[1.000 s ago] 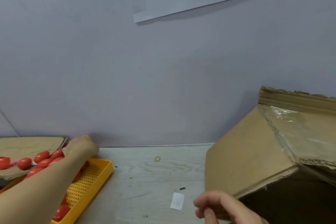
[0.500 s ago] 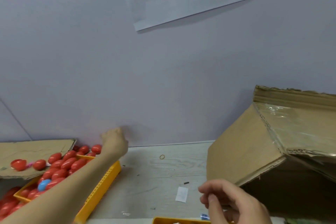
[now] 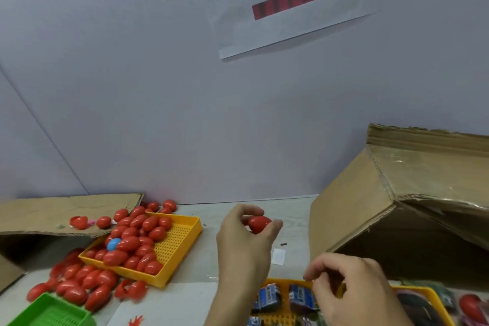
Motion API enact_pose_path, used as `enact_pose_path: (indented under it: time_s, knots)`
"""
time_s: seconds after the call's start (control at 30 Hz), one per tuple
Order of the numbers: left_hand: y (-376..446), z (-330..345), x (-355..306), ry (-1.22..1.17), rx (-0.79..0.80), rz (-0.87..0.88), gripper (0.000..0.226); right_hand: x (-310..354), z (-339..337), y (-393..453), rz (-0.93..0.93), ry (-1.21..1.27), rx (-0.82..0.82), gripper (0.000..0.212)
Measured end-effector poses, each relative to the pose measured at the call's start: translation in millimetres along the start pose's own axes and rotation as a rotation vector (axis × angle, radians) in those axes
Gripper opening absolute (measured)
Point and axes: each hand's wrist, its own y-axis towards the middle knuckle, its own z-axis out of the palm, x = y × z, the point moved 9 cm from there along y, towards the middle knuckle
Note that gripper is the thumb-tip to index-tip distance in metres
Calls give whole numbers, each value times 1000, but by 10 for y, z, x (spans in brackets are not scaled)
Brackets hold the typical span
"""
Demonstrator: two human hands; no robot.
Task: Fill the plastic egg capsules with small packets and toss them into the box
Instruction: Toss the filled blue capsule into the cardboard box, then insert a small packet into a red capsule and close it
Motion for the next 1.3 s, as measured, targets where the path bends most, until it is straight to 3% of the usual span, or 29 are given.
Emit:
enact_pose_path:
  time_s: [0.17,0.3,0.4,0.7,0.8,1.07,1.3]
  knots:
    - [-278,-162,237,-182,-144,-62,21,17,96,29,-84,-123,79,24]
    - [-271,-132,396,-209,-110,-77,18,62,215,55,-141,-232,174,14]
    - [-219,-43,400,-232,-34,-22,20,62,327,64,-188,-336,218,35]
    - [-175,47,376,-264,41,87,17,95,305,20,-241,-423,140,29]
    - [-173,37,395,-280,34,81,16,115,298,2,-201,-416,168,11]
    - [-169,32,451,-307,41,22,15,-8,70,-54,-20,-492,147,24]
    - [-186,74,416,-282,66,30,18,-21,91,-54,-68,-578,106,25]
